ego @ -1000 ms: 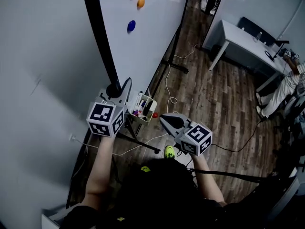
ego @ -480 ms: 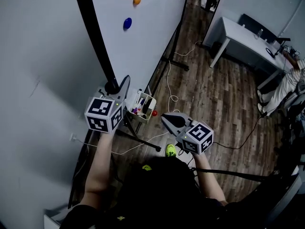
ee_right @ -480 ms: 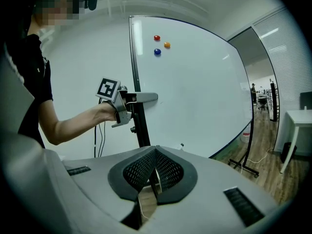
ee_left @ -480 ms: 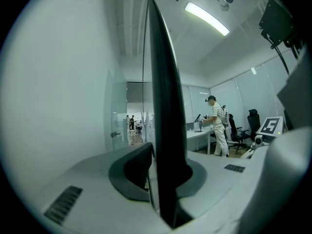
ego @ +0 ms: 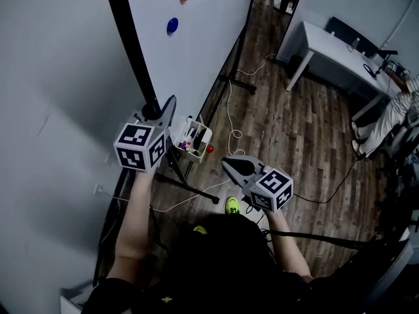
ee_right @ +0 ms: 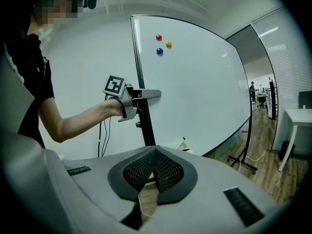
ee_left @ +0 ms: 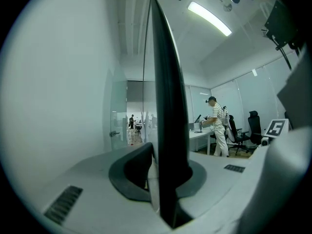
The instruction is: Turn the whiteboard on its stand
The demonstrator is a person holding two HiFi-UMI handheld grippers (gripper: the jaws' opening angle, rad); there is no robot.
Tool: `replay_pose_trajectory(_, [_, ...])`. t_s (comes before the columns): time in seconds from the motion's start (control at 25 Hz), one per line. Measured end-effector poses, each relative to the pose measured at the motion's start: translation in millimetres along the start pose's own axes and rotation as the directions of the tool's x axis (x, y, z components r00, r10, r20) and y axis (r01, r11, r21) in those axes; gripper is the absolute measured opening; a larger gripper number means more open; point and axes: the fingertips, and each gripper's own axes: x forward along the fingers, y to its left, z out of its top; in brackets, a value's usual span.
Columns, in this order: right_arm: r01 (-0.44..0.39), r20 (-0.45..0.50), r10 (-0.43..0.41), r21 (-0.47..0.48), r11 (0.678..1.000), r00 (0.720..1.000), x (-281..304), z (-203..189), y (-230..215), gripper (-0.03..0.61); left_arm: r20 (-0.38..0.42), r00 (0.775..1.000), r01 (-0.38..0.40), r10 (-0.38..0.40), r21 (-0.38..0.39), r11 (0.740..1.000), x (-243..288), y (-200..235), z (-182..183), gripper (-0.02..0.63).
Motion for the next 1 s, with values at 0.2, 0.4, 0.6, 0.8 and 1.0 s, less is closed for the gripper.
replay_pose_trajectory(0.2, [0.016,-0.009,-0.016,-0.004,1.000,1.000,0,-39,4,-0.003,0.015,1.000,0.000,0.000,-0.008,1.000,11,8,-34,0.066])
replay_pose_trajectory(0.4, [0.050,-0.018,-0.050,0.008,0.999,0.999,-8,-44,-27,-0.003,0.015,1.000,-0.006,0.006,-0.007,1.000,52,24,-30,0.067])
replay_pose_trajectory(0.6, [0.076,-0.039,-0.077,-0.011,0.997,0.996,-13,-97,-28,-0.003,0.031,0.999,-0.016,0.017,-0.014,1.000,53,28,-78,0.067])
replay_pose_trajectory(0.8, [0.095,-0.057,-0.095,0.005,0.995,0.994,-28,-37,-85,-0.003,0.005,1.000,-0.008,0.008,-0.006,1.000,121,48,-17,0.067])
replay_pose_trajectory(1.0, [0.117,-0.072,-0.120,-0.040,0.992,0.990,-3,-104,-82,-0.003,0.040,0.999,-0.013,0.014,-0.016,1.000,112,70,-90,0.067])
